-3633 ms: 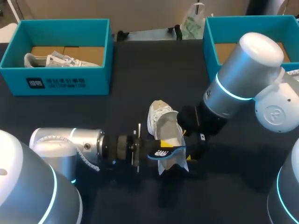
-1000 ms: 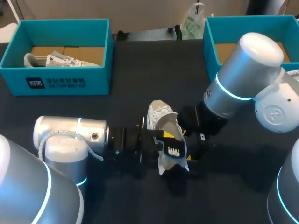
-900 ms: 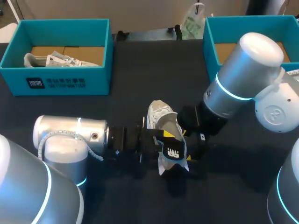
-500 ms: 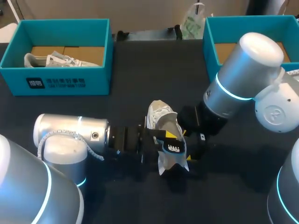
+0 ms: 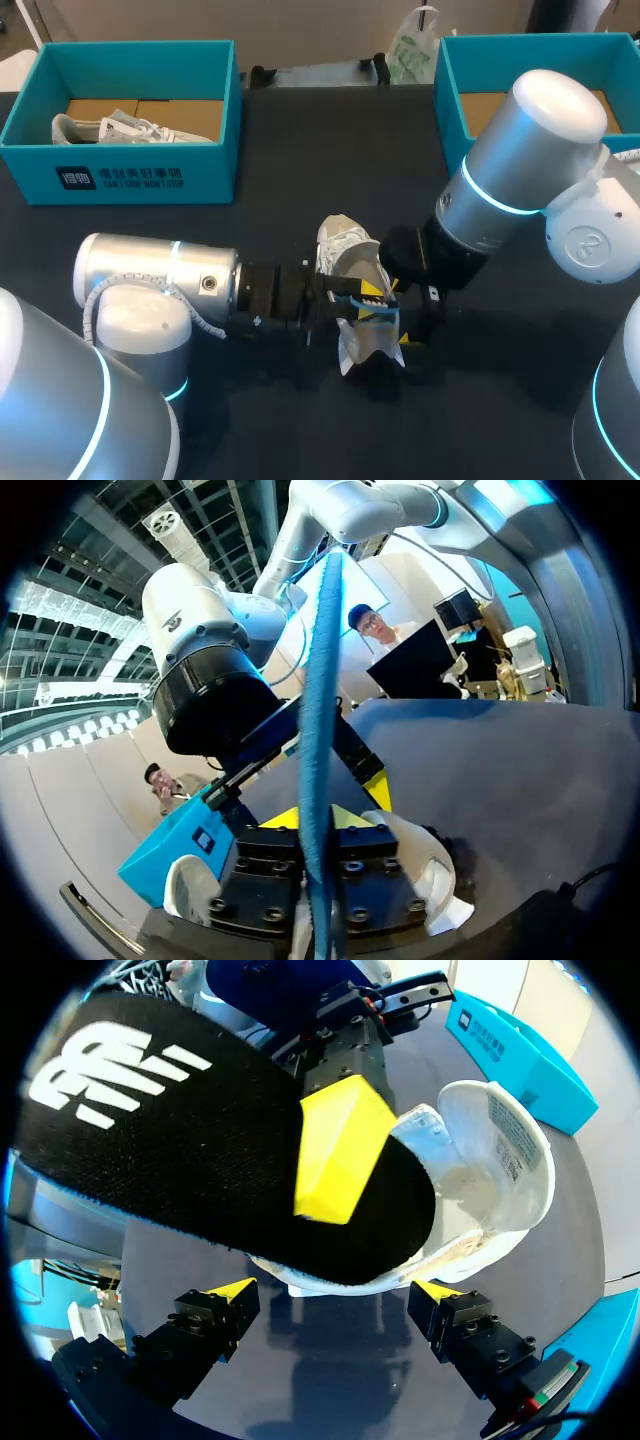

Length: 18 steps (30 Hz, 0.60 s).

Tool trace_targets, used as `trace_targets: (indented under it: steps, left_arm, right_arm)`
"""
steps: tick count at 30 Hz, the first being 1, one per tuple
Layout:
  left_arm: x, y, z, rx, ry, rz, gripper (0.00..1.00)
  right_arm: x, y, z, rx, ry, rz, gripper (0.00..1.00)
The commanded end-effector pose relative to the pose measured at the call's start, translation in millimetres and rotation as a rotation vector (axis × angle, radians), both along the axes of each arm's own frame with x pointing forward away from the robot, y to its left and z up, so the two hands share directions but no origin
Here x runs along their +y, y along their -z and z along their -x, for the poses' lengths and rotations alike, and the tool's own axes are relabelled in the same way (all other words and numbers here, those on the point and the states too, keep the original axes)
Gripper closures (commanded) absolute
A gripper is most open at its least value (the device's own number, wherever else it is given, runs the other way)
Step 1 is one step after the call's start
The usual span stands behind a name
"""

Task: Take the shoe out of the shoebox, open the shoe tongue, remove and reinsert the insole, then place the shoe into the shoebox

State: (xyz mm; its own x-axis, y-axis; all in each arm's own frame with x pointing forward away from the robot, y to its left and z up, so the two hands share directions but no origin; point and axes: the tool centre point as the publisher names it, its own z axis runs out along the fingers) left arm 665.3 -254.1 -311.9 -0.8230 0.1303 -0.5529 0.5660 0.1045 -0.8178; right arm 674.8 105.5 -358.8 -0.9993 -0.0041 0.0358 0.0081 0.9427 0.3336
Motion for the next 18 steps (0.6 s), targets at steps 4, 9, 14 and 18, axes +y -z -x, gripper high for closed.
trace_targets:
  steps: [4,9,14,18]
  left_arm:
    - [0,4,1.9,-0.032,0.013,0.017,1.00]
    - [2,11,-5.6,-0.059,0.001,0.029,1.00]
    - [0,15,-15.0,-0.116,0.003,0.026,1.00]
    - [-1,20,-21.8,-0.167,0.010,0.006,1.00]
  right_arm:
    - [0,1,1.0,-0.002,0.000,0.000,0.00]
    - [0,1,1.0,-0.002,0.000,0.000,0.00]
    - [0,1,1.0,-0.002,0.000,0.000,0.00]
    - [0,1,1.0,-0.002,0.000,0.000,0.00]
